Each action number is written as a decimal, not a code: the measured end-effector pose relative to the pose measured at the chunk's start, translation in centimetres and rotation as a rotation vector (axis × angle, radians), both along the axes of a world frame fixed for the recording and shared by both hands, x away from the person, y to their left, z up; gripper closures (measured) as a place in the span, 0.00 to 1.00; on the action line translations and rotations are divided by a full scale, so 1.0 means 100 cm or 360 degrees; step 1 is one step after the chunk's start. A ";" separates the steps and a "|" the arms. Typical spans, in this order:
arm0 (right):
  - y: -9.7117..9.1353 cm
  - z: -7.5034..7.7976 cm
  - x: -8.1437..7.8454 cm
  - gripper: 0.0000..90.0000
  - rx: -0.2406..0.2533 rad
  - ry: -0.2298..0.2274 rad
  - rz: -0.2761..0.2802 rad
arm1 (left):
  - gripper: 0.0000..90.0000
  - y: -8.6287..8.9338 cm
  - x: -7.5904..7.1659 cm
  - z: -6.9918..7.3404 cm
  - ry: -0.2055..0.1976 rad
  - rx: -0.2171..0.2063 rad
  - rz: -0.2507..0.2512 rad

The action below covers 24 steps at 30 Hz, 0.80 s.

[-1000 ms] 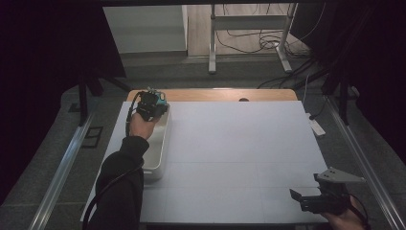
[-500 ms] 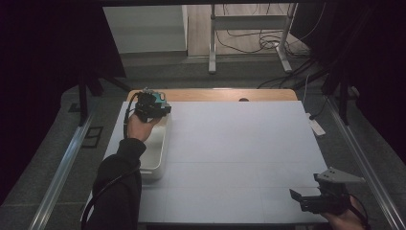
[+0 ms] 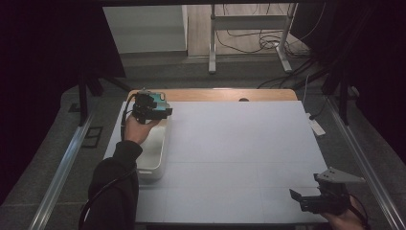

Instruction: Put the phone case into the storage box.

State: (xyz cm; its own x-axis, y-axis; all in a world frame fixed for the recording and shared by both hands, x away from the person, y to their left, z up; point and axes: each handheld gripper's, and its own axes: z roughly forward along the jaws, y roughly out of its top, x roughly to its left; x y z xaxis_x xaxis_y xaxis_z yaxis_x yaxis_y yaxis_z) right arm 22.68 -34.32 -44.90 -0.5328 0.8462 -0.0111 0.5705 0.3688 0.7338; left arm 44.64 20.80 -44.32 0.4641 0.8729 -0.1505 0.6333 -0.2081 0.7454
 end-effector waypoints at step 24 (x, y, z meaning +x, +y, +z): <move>0.000 0.000 0.000 0.00 0.0001 0.0004 -0.0006 | 0.01 -0.008 -0.025 0.005 -0.0022 0.0008 -0.0170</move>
State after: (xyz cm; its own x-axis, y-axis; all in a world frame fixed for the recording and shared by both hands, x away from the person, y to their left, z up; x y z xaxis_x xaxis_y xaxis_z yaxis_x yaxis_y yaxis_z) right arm 22.70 -34.27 -44.93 -0.5295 0.8483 -0.0093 0.5737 0.3661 0.7327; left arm 42.16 20.01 -43.86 0.5567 0.8190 -0.1391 0.5968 -0.2778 0.7528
